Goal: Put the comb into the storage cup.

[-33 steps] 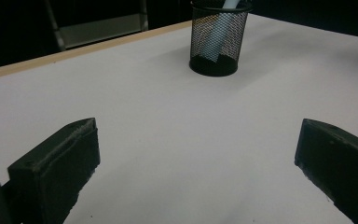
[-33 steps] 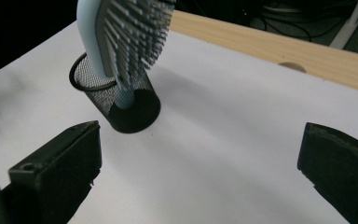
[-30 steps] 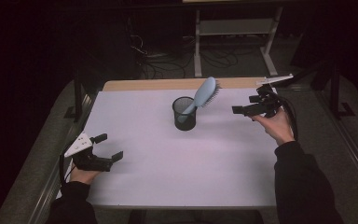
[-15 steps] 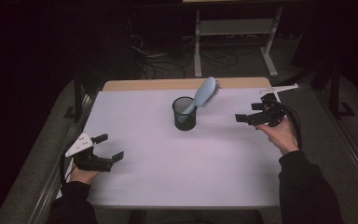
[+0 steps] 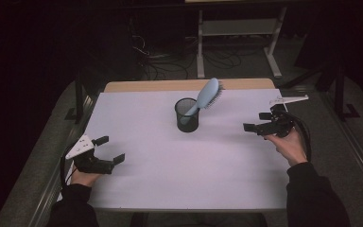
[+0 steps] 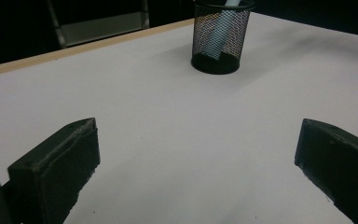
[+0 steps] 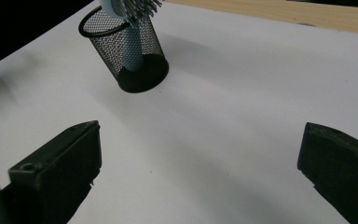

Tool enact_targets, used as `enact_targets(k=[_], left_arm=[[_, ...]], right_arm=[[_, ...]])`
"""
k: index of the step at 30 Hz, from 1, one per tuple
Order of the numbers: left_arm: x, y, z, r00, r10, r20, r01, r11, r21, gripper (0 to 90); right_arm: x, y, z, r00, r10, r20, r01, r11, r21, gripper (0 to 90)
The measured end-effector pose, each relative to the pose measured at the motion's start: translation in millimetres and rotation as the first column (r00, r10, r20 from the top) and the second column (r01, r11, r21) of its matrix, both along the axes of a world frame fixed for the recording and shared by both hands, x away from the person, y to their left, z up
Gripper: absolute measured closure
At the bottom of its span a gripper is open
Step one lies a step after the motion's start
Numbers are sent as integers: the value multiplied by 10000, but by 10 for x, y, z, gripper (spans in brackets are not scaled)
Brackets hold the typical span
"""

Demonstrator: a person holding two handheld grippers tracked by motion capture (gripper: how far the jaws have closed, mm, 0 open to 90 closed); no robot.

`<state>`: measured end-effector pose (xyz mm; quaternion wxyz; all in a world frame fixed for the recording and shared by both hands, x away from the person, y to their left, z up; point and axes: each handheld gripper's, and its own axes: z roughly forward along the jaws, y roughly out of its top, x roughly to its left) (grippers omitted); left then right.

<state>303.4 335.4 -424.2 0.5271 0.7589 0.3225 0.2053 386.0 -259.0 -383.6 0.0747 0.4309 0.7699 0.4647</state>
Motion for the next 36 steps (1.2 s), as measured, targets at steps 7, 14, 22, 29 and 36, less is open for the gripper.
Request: enact_targets(k=[7,14,22,29,36], left_arm=[[2,5,-5,10000,-3,-48,3,10000,22,0],[3,3,-8,10000,-25,-50,25,10000,64,0],[-1,27,-3,10000,47,-25,-47,10000,44,0],[-1,32,-6,10000,47,-33,-47,10000,46,0],[0,39,-9,10000,63,-37,-63,10000,55,0]], right_arm=[[-73,-30,-97,9999,37,-97,-38,9999,-107,0],[-139,-67,-174,9999,-12,-131,9,9997,-230,0],[-245,-71,-223,9999,102,-19,-102,9995,-313,0],[-350,-107,-257,9999,108,52,-106,9993,-369,0],[-446,-180,-311,9999,55,116,-51,9994,-355,0]])
